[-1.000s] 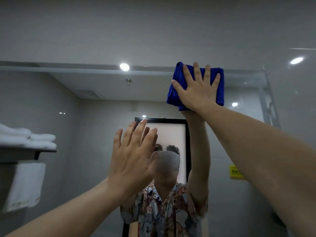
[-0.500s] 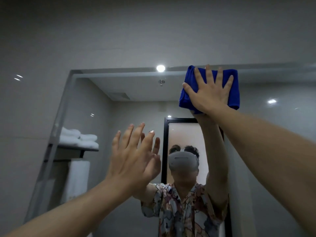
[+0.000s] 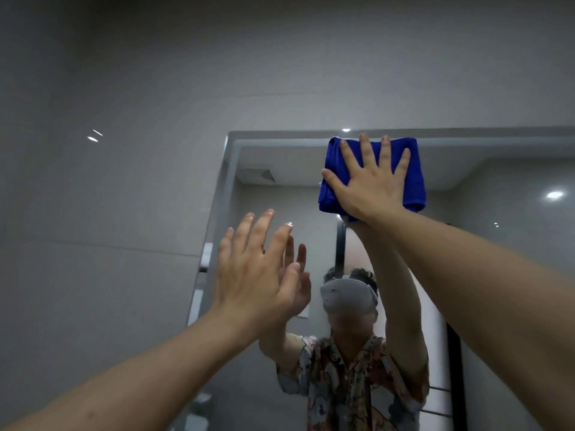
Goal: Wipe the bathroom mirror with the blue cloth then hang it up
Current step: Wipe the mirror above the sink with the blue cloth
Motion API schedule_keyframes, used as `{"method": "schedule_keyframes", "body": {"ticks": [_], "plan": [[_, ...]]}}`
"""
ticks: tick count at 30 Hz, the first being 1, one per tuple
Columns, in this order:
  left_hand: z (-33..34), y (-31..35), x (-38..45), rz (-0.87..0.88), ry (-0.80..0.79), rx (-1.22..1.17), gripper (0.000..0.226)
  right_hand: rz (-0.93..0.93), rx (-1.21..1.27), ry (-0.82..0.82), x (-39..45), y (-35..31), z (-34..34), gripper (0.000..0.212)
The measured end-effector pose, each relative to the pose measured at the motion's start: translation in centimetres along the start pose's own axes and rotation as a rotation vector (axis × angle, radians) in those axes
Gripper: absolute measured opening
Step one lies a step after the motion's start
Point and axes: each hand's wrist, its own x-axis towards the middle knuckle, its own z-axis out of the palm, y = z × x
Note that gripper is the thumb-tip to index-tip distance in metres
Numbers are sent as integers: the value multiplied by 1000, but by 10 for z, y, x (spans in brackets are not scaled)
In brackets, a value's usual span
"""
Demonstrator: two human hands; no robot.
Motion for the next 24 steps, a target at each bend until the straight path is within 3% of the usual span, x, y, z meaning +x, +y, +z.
{"method": "schedule_keyframes", "body": {"ticks": [11,24], "plan": [[-9,-94,-10,-59,41,-38,64,-110,37,8,32,-139,19,86],[-16,-155,-27,-144,63,3,63,-256,30,-36,48,-201,21,87]]}}
